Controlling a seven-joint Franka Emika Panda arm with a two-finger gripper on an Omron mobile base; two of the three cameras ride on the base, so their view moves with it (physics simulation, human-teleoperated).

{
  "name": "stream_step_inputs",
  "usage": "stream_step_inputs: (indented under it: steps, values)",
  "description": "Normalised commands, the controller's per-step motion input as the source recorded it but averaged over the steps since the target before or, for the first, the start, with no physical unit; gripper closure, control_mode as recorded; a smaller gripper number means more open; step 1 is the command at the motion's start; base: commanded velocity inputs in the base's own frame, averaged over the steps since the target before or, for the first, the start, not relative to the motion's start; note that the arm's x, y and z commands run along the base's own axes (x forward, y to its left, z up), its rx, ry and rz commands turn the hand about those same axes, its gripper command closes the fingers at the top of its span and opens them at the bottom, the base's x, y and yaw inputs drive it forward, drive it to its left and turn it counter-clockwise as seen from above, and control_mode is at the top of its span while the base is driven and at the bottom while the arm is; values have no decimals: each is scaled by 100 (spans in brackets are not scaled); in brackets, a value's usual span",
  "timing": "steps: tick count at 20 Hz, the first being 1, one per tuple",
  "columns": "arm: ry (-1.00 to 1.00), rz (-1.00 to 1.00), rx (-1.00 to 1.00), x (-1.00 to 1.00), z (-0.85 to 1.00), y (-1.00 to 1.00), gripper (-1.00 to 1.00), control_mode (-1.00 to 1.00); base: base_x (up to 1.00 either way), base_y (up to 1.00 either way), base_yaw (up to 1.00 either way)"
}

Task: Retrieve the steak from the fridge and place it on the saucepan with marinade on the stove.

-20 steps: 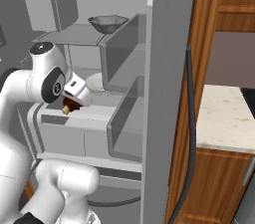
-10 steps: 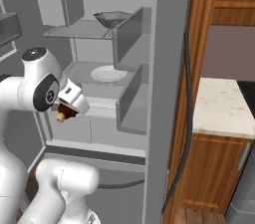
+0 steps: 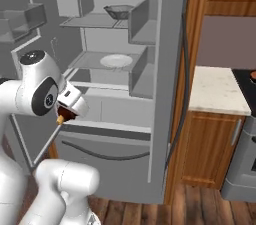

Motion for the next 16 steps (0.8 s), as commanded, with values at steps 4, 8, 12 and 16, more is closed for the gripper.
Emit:
stream_step_inputs:
  steps: [4, 8, 12, 16]
  values:
    - [0, 0, 0, 0, 0, 0, 100, 100, -72, -4, -3]
    - [0, 0, 0, 0, 0, 0, 100, 100, -72, -18, -3]
    - [0, 0, 0, 0, 0, 0, 100, 100, -26, -50, -1]
    - [0, 0, 0, 0, 0, 0, 100, 100, 0, -95, 0]
